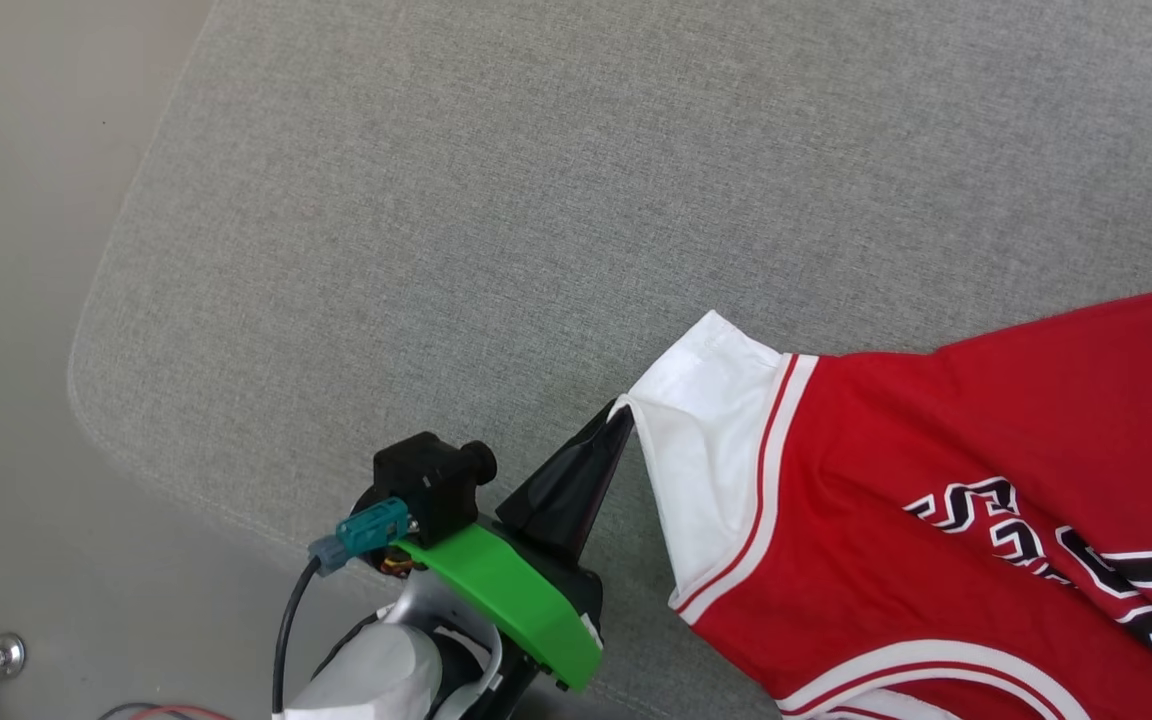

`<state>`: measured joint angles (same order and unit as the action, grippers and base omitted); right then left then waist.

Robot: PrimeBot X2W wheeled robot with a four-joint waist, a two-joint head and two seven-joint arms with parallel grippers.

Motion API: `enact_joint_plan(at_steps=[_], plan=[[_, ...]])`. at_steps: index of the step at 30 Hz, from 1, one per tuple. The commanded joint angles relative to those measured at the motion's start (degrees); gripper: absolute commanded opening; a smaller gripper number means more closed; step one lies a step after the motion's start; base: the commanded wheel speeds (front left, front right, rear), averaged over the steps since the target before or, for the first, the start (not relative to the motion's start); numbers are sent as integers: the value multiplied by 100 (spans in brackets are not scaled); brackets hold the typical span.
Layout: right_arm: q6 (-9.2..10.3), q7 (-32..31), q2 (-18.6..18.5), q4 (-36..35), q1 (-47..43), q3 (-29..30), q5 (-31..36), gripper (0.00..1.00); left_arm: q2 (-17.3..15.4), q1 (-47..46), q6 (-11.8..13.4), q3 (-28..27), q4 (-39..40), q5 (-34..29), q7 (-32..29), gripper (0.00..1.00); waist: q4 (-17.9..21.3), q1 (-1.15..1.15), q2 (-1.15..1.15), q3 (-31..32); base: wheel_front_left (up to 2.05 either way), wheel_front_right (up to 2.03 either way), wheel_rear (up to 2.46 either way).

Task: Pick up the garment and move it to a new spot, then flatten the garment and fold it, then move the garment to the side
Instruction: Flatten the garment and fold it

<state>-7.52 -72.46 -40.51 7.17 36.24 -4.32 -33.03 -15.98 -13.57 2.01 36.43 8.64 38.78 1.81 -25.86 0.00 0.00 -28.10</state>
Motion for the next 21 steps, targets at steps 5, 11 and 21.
enact_joint_plan(at_steps=[5,11,21], plan=[[3,77,185,146,-320,-128,-35,0,24,-156,-27,-50,-60,10,69,0,29,0,0,54,0,0,0],[3,524,388,223,-277,-39,-97,0,-15,-173,-28,-127,-73,56,126,0,212,0,0,322,0,0,0],[3,2028,705,344,-367,-124,-213,0,-115,-184,-58,-434,-74,385,169,0,791,0,0,1139,0,0,0]])
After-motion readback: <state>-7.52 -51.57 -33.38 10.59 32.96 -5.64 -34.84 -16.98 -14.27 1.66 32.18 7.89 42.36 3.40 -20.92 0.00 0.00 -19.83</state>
